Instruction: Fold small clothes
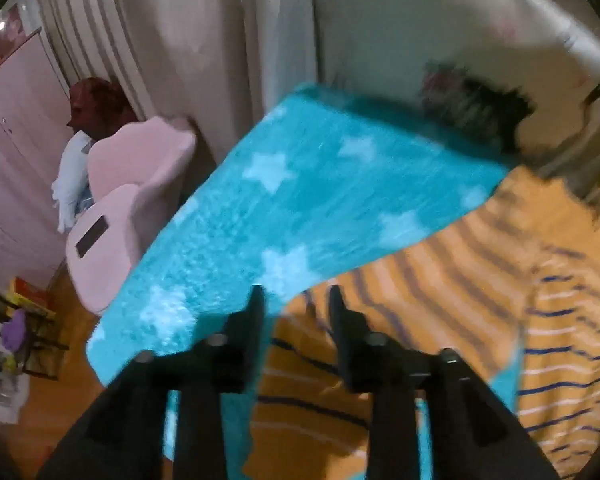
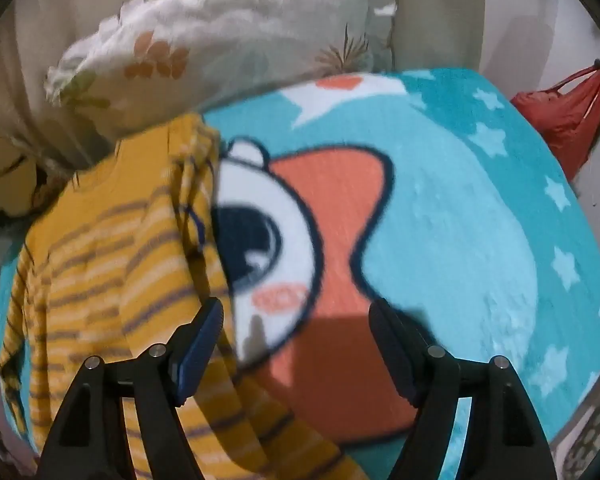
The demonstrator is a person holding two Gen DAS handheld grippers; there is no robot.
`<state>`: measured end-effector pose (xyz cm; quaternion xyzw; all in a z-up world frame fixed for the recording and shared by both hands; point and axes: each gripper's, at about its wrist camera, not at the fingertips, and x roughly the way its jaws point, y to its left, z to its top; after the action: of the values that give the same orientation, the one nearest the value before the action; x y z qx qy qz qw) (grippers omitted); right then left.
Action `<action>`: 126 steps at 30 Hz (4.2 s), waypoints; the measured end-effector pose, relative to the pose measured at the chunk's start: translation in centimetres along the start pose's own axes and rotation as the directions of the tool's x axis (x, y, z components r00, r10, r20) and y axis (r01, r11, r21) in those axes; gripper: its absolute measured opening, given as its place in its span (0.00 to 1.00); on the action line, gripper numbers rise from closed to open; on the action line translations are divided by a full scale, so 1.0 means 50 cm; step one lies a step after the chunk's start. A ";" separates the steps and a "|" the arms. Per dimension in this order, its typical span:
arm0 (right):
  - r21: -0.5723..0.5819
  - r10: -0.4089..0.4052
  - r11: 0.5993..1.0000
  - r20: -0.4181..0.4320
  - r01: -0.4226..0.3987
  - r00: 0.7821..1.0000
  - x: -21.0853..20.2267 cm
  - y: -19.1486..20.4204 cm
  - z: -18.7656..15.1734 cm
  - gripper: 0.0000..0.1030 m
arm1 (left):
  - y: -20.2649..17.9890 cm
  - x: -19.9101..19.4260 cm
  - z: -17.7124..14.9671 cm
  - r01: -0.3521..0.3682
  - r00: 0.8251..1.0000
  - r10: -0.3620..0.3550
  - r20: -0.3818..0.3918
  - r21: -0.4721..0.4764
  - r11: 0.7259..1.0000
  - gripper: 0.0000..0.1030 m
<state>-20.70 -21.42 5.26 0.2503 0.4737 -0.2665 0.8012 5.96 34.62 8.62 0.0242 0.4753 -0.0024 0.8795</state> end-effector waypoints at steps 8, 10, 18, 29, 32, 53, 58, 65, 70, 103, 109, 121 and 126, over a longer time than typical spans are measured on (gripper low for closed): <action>-0.124 0.205 0.969 -0.096 -0.216 0.974 0.031 0.046 -0.068 0.77 | -0.199 -0.097 -0.001 0.177 0.982 -0.179 0.052 0.044 0.983 0.60; -0.167 0.196 0.961 -0.144 -0.220 0.970 0.045 0.054 -0.073 0.55 | -0.256 -0.096 -0.006 0.191 0.981 -0.194 0.024 0.090 0.977 0.60; -0.158 -0.088 0.985 -0.081 0.074 0.993 0.007 -0.104 0.056 0.19 | -0.335 -0.107 -0.041 0.229 0.973 -0.230 -0.017 0.158 0.960 0.60; -0.078 0.163 0.981 -0.155 -0.176 0.974 -0.047 -0.084 0.017 0.50 | -0.336 -0.074 -0.158 0.318 0.941 -0.281 -0.189 0.204 0.926 0.61; -0.062 0.409 0.895 -0.275 -0.441 0.870 -0.034 0.011 -0.062 0.49 | -0.351 -0.065 -0.206 0.330 0.934 -0.274 -0.231 0.255 0.909 0.61; -0.115 0.367 0.884 -0.432 -0.454 0.824 -0.055 0.032 -0.242 0.53 | -0.277 -0.099 -0.283 0.378 0.909 -0.292 -0.298 0.294 0.878 0.58; -0.106 0.400 0.865 -0.442 -0.490 0.803 -0.038 0.088 -0.276 0.09 | -0.339 -0.079 -0.326 0.379 0.898 -0.238 -0.370 0.376 0.845 0.58; -0.092 0.327 0.901 -0.497 -0.424 0.804 -0.088 0.013 -0.328 0.02 | -0.298 -0.088 -0.340 0.421 0.872 -0.257 -0.416 0.370 0.828 0.17; 0.093 0.317 0.948 -0.235 -0.303 0.919 -0.145 -0.133 -0.242 0.15 | -0.249 -0.106 -0.282 0.400 0.889 -0.297 -0.348 0.275 0.874 0.20; 0.440 -0.101 0.897 0.107 0.044 0.989 -0.172 -0.528 -0.059 0.50 | -0.497 -0.140 -0.156 0.425 0.904 -0.370 -0.215 0.340 0.839 0.48; 0.627 0.026 0.772 0.137 -0.107 0.990 -0.096 -0.552 -0.106 0.51 | -0.500 -0.129 -0.152 0.426 0.902 -0.367 -0.228 0.328 0.843 0.48; 0.642 -0.072 0.766 0.121 -0.022 0.990 -0.022 -0.534 -0.009 0.06 | -0.434 -0.109 -0.146 0.418 0.902 -0.370 -0.223 0.234 0.878 0.51; 0.539 -0.055 0.839 0.230 -0.079 0.972 -0.095 -0.427 0.073 0.06 | -0.368 -0.104 -0.134 0.415 0.902 -0.385 -0.196 0.146 0.898 0.51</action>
<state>-34.57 -38.55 7.88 0.4370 0.2783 -0.4127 0.7492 -3.00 16.46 8.58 0.0072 0.5376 -0.2254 0.8125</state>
